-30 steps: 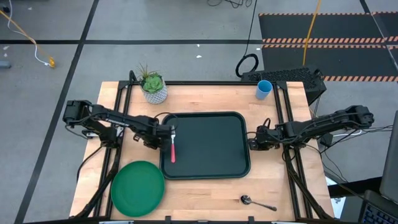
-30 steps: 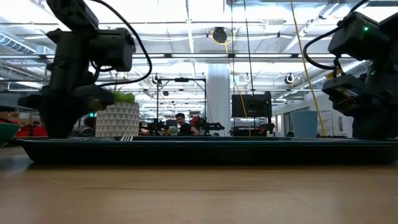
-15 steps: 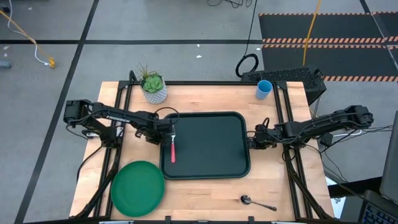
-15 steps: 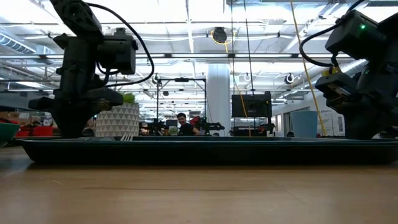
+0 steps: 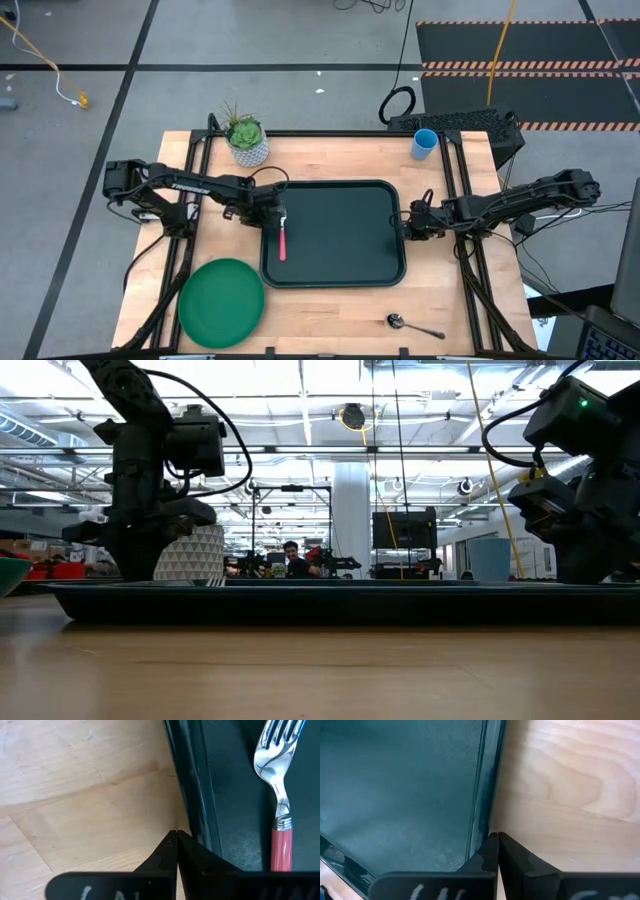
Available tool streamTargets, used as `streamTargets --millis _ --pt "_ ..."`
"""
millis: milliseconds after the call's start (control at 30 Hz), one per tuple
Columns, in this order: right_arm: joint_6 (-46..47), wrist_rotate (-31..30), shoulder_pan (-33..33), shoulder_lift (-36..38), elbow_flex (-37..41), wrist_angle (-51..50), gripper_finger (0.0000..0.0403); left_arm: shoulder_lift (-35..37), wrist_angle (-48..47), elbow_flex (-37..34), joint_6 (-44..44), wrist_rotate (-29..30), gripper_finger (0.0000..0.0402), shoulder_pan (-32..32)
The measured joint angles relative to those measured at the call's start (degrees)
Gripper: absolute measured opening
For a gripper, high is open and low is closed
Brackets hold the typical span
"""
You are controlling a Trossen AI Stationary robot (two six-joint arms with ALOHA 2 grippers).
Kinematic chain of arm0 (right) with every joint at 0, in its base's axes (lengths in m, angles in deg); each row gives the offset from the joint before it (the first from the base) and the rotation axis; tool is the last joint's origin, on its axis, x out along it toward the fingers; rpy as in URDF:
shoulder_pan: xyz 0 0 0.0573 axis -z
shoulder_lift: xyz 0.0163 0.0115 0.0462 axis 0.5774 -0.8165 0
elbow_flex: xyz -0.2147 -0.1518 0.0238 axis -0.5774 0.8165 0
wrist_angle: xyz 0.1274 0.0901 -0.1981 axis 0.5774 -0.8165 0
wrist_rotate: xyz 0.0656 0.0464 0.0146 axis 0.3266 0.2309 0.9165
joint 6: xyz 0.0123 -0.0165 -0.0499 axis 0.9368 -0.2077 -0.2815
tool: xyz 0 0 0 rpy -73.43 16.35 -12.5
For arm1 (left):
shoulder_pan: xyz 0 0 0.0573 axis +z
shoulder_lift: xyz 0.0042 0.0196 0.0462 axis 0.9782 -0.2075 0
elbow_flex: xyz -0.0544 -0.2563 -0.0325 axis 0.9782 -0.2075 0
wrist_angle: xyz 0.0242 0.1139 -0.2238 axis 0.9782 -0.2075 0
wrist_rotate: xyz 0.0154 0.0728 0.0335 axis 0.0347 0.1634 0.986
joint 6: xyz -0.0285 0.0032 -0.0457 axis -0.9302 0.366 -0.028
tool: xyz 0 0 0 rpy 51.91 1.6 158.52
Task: Pick and place plate/cup/fork/spoon on tray
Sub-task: Adjust the dark green serving tray, then put the green plate to the middle of the dark green serving tray
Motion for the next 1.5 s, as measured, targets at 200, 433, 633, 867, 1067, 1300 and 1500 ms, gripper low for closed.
streamTargets --millis 200,433,633,867,1067,1300,1500 --pt "0.0 0.0 0.0 0.0 0.0 0.4 0.0 0.0 0.0 0.0 0.4 0.3 0.0003 1.5" --pt "-0.2 -0.3 0.0 0.0 0.0 1.7 0.0 0.0 -0.5 0.0 1.4 0.6 0.0004 3.0" --pt "0.8 -1.9 0.0 0.0 0.0 2.3 0.0 0.0 -1.7 0.0 2.3 0.0 0.0012 3.3" --pt "1.3 -4.6 0.1 0.0 -0.1 5.4 0.0 0.8 -8.8 0.0 3.8 -0.4 0.0014 3.2" --pt "2.4 -4.5 0.1 0.1 -0.1 5.1 0.0 3.6 -10.6 0.0 3.6 1.0 0.0014 3.2" --pt "0.8 -0.9 0.0 0.1 -0.1 4.7 0.0 8.2 -12.9 0.0 2.4 0.7 0.0014 3.2" --pt "-3.0 3.2 -0.2 1.7 -0.1 4.4 0.0 17.3 -16.6 0.5 6.9 -3.7 0.0014 0.7"
